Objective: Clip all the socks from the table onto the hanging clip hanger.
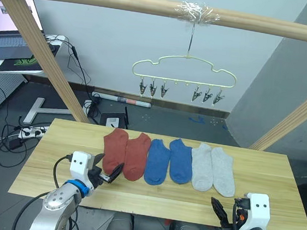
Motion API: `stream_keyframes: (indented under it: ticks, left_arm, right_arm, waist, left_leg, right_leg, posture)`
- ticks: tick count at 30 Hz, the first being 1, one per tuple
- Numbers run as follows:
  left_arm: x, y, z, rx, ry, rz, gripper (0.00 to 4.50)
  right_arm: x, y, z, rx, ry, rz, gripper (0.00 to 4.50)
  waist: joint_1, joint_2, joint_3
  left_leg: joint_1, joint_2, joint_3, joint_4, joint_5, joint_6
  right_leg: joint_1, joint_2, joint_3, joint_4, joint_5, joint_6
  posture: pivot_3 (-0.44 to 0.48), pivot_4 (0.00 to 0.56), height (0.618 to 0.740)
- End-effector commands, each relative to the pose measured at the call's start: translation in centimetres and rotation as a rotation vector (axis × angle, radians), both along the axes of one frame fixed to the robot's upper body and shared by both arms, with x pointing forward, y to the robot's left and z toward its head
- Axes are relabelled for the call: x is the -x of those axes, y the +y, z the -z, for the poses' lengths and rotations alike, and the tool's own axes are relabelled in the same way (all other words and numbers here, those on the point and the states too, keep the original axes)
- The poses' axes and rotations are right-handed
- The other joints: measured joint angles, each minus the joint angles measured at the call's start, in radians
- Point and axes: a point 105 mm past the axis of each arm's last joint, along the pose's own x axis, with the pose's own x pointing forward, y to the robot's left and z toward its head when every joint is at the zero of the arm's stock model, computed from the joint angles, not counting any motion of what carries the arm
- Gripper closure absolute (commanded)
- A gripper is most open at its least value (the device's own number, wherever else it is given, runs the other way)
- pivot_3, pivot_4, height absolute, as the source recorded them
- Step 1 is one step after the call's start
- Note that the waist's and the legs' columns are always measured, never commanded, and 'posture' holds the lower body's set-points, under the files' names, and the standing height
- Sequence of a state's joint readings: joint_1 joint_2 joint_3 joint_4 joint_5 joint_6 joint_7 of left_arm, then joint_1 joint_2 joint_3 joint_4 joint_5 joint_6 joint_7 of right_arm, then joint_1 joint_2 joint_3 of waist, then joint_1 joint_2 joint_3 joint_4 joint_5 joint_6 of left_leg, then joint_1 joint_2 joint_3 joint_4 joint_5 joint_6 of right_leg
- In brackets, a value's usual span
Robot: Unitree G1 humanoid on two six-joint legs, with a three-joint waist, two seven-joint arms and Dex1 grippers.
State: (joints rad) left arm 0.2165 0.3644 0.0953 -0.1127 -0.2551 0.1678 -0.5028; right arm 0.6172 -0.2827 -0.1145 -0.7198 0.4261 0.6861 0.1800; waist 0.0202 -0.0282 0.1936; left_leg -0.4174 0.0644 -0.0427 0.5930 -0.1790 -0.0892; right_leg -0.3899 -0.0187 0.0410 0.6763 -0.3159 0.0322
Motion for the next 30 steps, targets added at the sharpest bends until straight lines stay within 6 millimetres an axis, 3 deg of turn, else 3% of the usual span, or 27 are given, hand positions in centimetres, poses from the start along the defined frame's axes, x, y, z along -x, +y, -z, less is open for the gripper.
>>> stream_keyframes:
  ticks: [1, 6, 16, 19, 22, 26, 30]
  left_arm:
    - [-0.4, 0.0, -0.9, -0.007, -0.031, -0.008, 0.06]
    - [-0.6, -0.1, -1.3, 0.006, -0.014, -0.024, 0.06]
    - [-3.4, -1.2, -4.9, 0.024, -0.14, -0.033, 0.06]
    - [-4.1, -1.9, -5.9, 0.038, -0.174, -0.028, 0.68]
    - [-5.4, -2.2, -7.4, 0.038, -0.222, -0.061, 1.54]
    - [-6.6, -2.9, -8.4, 0.04, -0.258, -0.072, 1.54]
    - [-8.1, -3.8, -9.5, 0.054, -0.29, -0.099, 1.54]
  right_arm:
    - [0.1, 0.1, 0.0, -0.009, -0.021, -0.009, 0.0]
    - [0.4, 0.1, 0.7, -0.014, -0.022, -0.013, 0.0]
    - [-0.4, 0.1, -0.2, -0.002, -0.052, -0.023, 0.0]
    - [-1.0, 0.0, -1.1, 0.009, -0.081, -0.043, 0.0]
    - [-2.5, -0.5, -3.7, 0.035, -0.153, -0.102, 0.0]
    - [-4.3, -0.8, -7.7, 0.052, -0.249, -0.183, 0.0]
    - [-6.4, -0.6, -12.8, 0.099, -0.364, -0.315, 0.0]
  waist:
    - [0.0, 0.0, 0.0]
    - [0.002, 0.0, 0.0]
    - [0.003, 0.0, 0.001]
    - [0.003, 0.0, 0.001]
    - [0.002, -0.001, 0.001]
    - [0.002, -0.001, 0.001]
    - [0.002, -0.003, 0.002]
  left_leg:
    - [0.0, 0.0, 0.0, 0.0, 0.0, 0.0]
    - [0.0, 0.0, 0.0, 0.0, 0.0, 0.0]
    - [0.0, 0.0, 0.0, 0.0, 0.0, 0.0]
    - [0.0, 0.0, 0.0, 0.0, 0.0, 0.0]
    - [0.0, -0.001, 0.001, 0.0, 0.0, 0.0]
    - [0.0, -0.001, 0.001, 0.002, 0.0, 0.0]
    - [0.0, -0.002, 0.001, 0.003, 0.0, 0.0]
  right_leg:
    - [0.0, 0.0, 0.0, 0.0, 0.0, 0.0]
    - [0.0, 0.0, 0.0, 0.0, 0.0, 0.0]
    - [0.0, 0.0, 0.0, 0.0, 0.0, 0.0]
    - [0.0, 0.0, 0.0, 0.0, 0.0, 0.0]
    - [0.0, 0.0, 0.0, 0.0, 0.002, 0.004]
    - [0.001, 0.001, 0.001, 0.001, 0.006, 0.011]
    - [0.001, 0.002, 0.001, 0.001, 0.007, 0.012]
  posture:
    - [0.101, 0.189, 0.74]
    - [0.103, 0.191, 0.74]
    - [0.106, 0.184, 0.74]
    - [0.106, 0.184, 0.74]
    - [0.094, 0.181, 0.74]
    - [0.083, 0.178, 0.74]
    - [0.057, 0.177, 0.74]
